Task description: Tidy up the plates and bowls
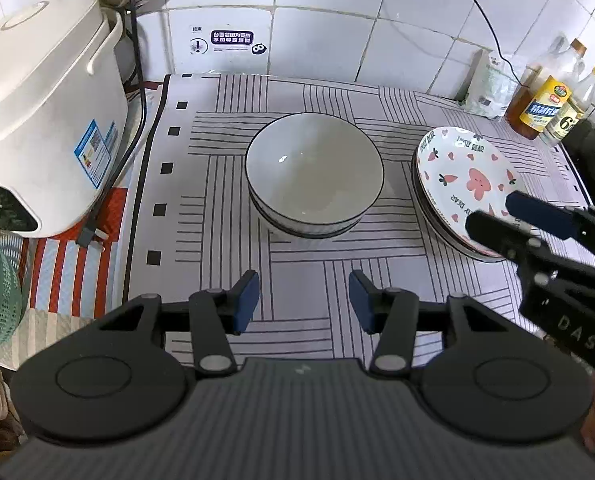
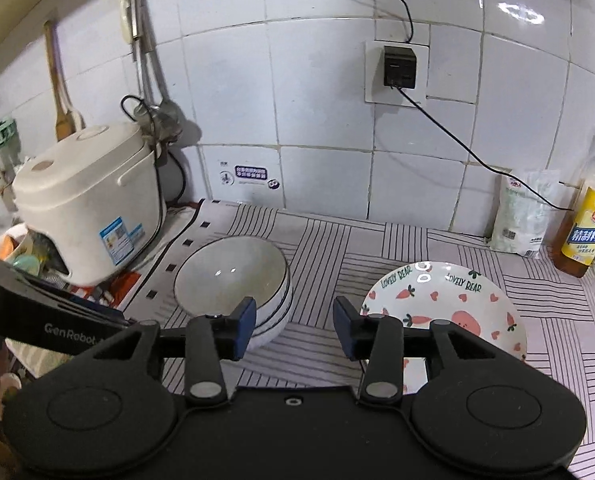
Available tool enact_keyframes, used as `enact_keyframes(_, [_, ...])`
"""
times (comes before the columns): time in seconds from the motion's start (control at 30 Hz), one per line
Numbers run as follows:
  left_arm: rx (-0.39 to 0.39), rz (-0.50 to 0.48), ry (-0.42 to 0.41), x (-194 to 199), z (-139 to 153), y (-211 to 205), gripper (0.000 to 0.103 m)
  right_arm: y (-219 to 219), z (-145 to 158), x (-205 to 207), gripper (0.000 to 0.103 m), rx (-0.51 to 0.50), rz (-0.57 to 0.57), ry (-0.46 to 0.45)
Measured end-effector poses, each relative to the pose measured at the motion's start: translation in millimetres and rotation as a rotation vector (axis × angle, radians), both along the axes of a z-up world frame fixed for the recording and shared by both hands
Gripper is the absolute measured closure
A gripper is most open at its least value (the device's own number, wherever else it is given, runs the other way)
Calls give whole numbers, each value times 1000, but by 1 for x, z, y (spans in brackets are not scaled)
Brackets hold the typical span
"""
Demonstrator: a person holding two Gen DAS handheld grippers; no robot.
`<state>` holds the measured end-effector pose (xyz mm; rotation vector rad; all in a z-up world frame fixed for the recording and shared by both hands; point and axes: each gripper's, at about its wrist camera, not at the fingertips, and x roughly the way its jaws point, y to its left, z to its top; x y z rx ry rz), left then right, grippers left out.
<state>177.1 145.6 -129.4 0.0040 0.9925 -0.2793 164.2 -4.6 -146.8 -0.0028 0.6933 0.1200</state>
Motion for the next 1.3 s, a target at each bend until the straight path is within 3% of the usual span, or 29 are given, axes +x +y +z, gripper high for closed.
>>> enact_keyframes(0.33, [-30, -48, -85, -18, -12, 9, 54, 24, -34, -24, 38, -37, 115, -48])
enact_keyframes(0.5, [-43, -73, -101, -16, -23, 14, 54, 33, -59, -23, 38, -22, 145, -72])
enact_keyframes(0.7, [-128, -53, -130, -10, -27, 22, 42, 38, -89, -17, 35, -18, 181, -66])
enact_keyframes(0.87, [-143, 22, -111, 9, -30, 27, 38, 35, -115, -3, 32, -19, 175, -53])
enact_keyframes(1.0, [-157, 29, -124, 26, -28, 32, 38, 33, -125, 16, 31, -11, 170, -30])
enact_keyframes(1.13, [-198, 44, -124, 45, -33, 33, 37, 31, -136, 33, 15, -6, 147, -34])
enact_keyframes(1.23, [-225, 80, -106, 62, -45, 33, 28, 32, -142, 43, 13, -17, 147, -48])
enact_keyframes(1.3, [-238, 106, -85, 73, -57, 34, 27, 35, -147, 52, 13, -26, 167, -51])
